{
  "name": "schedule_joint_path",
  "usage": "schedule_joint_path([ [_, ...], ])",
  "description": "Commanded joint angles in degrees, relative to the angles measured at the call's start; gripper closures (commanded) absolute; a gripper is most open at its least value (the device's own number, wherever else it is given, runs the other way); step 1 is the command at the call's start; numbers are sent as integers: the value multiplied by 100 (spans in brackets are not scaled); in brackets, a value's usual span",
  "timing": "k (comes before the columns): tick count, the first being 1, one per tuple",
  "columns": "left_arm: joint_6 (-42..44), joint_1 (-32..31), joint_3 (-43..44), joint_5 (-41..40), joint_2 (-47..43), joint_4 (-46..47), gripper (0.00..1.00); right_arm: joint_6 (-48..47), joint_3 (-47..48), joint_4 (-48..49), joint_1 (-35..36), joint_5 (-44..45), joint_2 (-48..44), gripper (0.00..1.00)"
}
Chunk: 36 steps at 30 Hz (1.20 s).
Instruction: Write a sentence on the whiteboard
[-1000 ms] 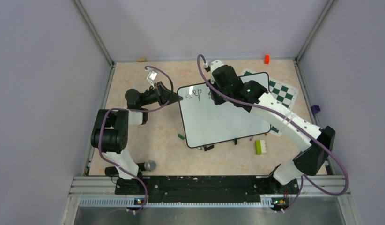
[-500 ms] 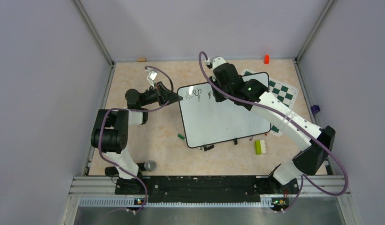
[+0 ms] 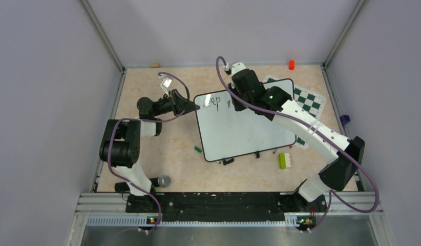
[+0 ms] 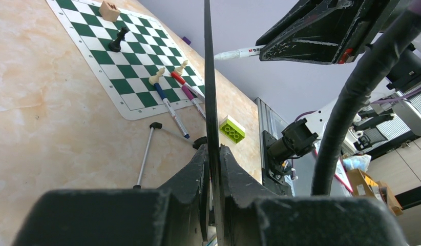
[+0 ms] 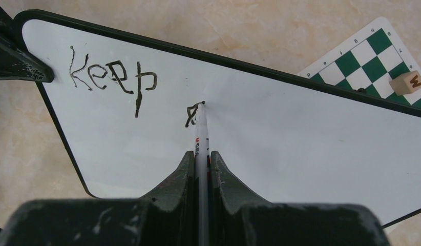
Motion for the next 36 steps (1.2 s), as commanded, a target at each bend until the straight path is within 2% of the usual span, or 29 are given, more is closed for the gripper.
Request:
schedule_joint_path([
  [1, 225, -34, -32, 334, -217, 280, 89, -19, 124, 166, -47, 432, 19, 100],
  [24, 221, -34, -33, 335, -221, 279, 89, -47, -204, -181, -56, -17, -150, 100],
  [36, 223, -34, -32, 335, -218, 279, 89, -79, -114, -193, -52, 121, -74, 100],
])
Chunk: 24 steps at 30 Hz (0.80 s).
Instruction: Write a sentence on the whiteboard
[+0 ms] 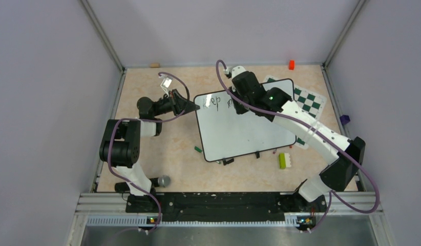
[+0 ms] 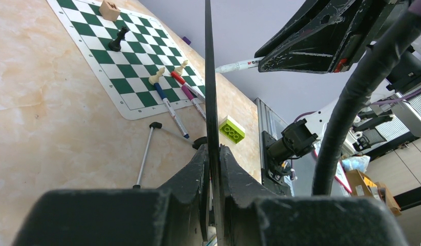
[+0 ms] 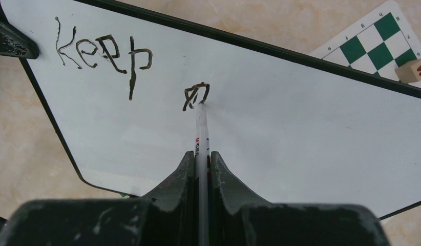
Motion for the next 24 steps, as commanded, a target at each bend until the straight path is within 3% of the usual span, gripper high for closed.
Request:
schedule_joint_path([
  [1, 223, -34, -31, 341, -224, 314, 89, -75, 43, 30, -56, 199, -7, 100],
  [24, 223, -34, -41, 346, -222, 299, 89, -148, 497, 190, -56, 520, 307, 100],
])
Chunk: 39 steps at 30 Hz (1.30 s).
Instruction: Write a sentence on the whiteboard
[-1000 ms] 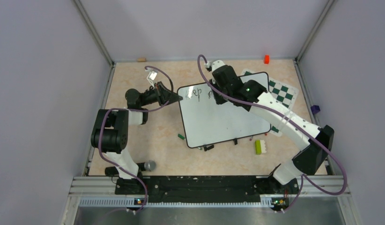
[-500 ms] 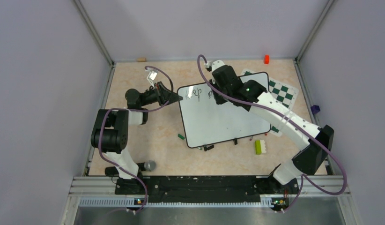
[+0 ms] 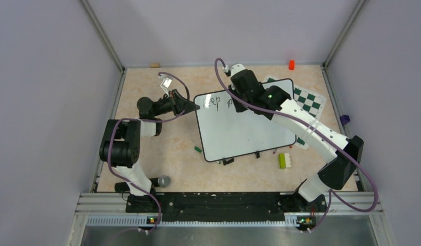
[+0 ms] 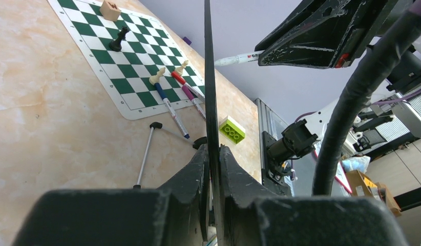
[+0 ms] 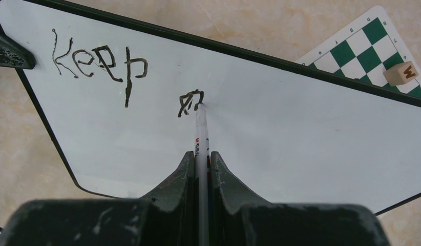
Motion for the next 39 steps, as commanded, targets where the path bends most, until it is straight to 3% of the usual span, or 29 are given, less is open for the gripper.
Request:
schedule_joint_path([
  [1, 221, -34, -38, 352, -224, 303, 89, -100, 296, 261, -56, 418, 180, 100],
  [16, 221, -34, -38, 354, -217, 294, 89, -120, 287, 146, -92, 613, 82, 100],
  [31, 221, -34, -33, 351, -216, 285, 89, -67, -233, -54, -92, 83, -163, 100],
  [39, 222, -34, -28, 351, -198, 277, 89, -30, -42, -32, -92, 51, -294, 100],
])
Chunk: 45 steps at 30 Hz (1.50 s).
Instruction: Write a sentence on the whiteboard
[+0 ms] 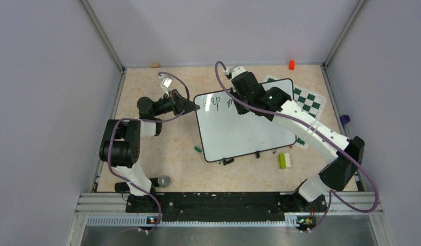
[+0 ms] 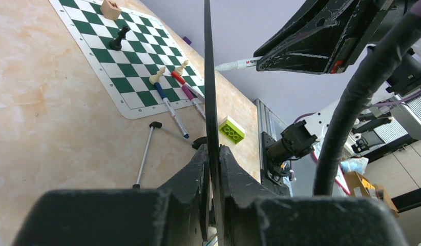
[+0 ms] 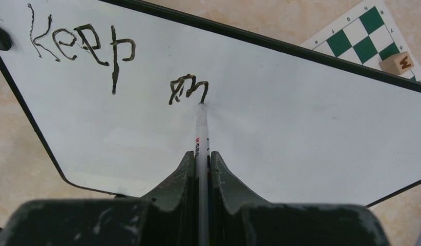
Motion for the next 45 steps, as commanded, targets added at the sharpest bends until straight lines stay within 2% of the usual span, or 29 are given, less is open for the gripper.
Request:
schedule_joint_path([
  [1, 224, -36, -29, 373, -198, 336, 89, 31, 142, 101, -85, -74, -281, 100],
  [8, 223, -36, -27, 381, -204, 330, 89, 31, 102, 214, -250, -252, -686, 100],
  [12, 232, -36, -38, 375, -202, 314, 89, 49, 12, 291, -320, -48, -727, 100],
  [19, 232, -36, -36, 370, -207, 314, 89, 213, -759, 1171, -342, 164, -1325, 100],
  [25, 239, -36, -41, 380, -209, 318, 89, 131, -904, 1235, -360, 272, -1410, 100],
  [32, 241, -34, -40, 379, -203, 322, 89, 114, -1643, 1891, -373, 136, -1886, 100],
  [45, 241, -36, -50, 373, -207, 327, 89, 289, -1728, 1812, -442, 320, -1960, 100],
])
